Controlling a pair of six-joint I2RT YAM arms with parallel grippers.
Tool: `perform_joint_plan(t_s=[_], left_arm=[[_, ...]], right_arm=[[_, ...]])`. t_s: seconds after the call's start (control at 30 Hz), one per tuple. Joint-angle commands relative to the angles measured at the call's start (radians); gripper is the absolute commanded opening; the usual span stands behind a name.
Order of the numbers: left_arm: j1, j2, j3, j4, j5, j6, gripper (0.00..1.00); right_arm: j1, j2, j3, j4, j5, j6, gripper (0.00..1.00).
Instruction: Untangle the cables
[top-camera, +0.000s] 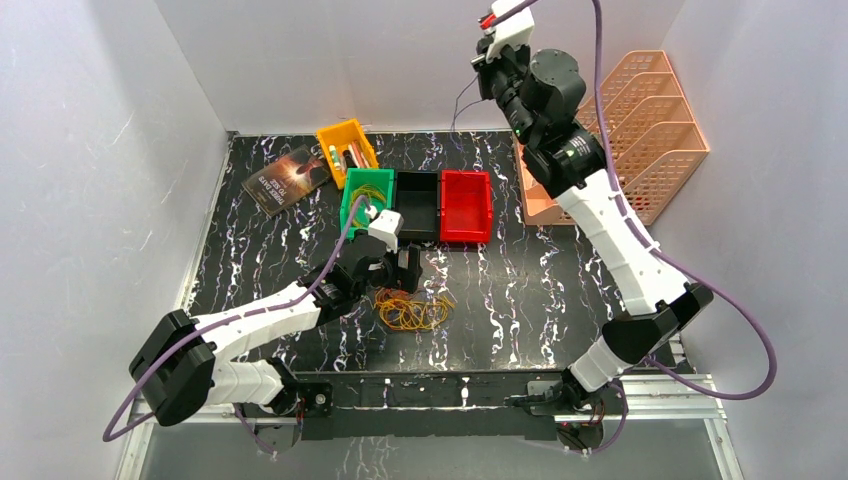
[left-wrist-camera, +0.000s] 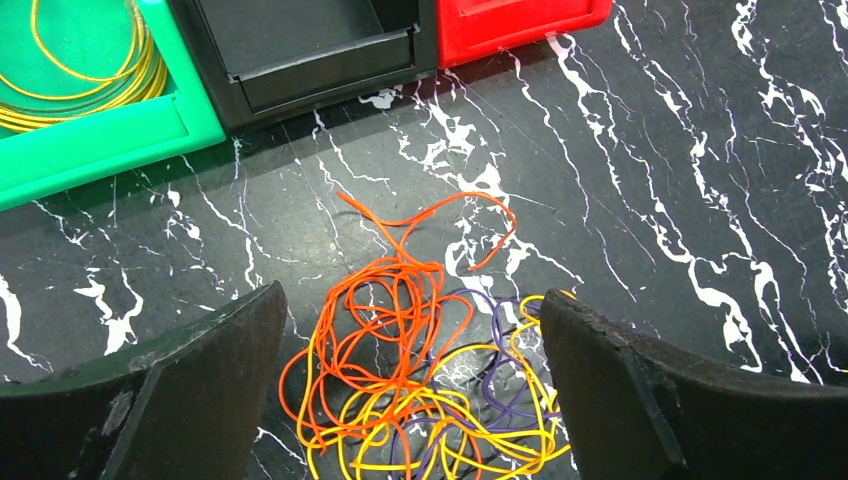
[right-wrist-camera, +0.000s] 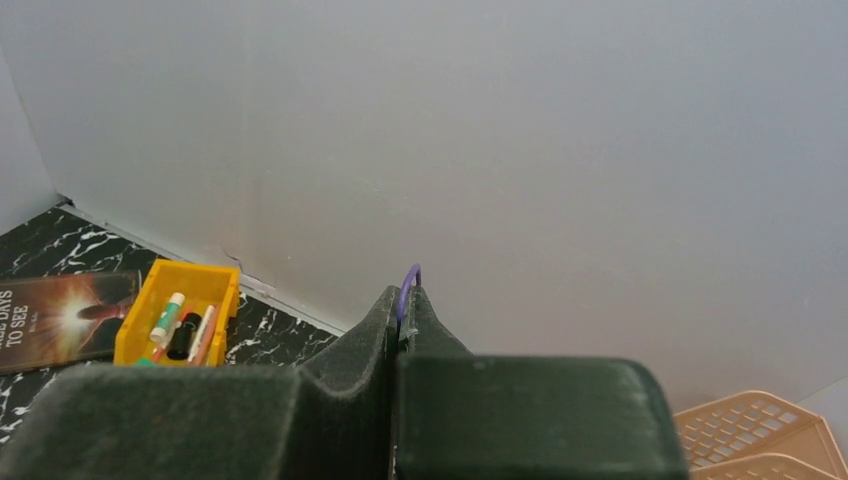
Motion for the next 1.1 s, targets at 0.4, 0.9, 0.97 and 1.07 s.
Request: perform_joint_plan(t_s=[0.4, 0.9, 0.97, 1.07], left_arm=[[0.004, -0.023, 0.019, -0.031, -0.034, 0.03, 0.98], [0.004, -0.014, 0.022, -0.04, -0.04, 0.039, 0.98], [0.004, -0.013, 0.021, -0.041, -0.041, 0.037, 0.98], [0.004, -0.013, 0.019, -0.042, -0.043, 0.034, 0.99]], right_arm=[[-0.117, 0.031, -0.052, 0.049, -0.152, 0.144, 0.0], [-0.137, 0.09, -0.047, 0.062, -0.38, 0.285, 0.0], [-0.145, 0.101, -0.05, 0.068, -0.397, 0.307, 0.0], [-0.157, 0.115, -0.069, 0.07, -0.405, 0.343, 0.0]])
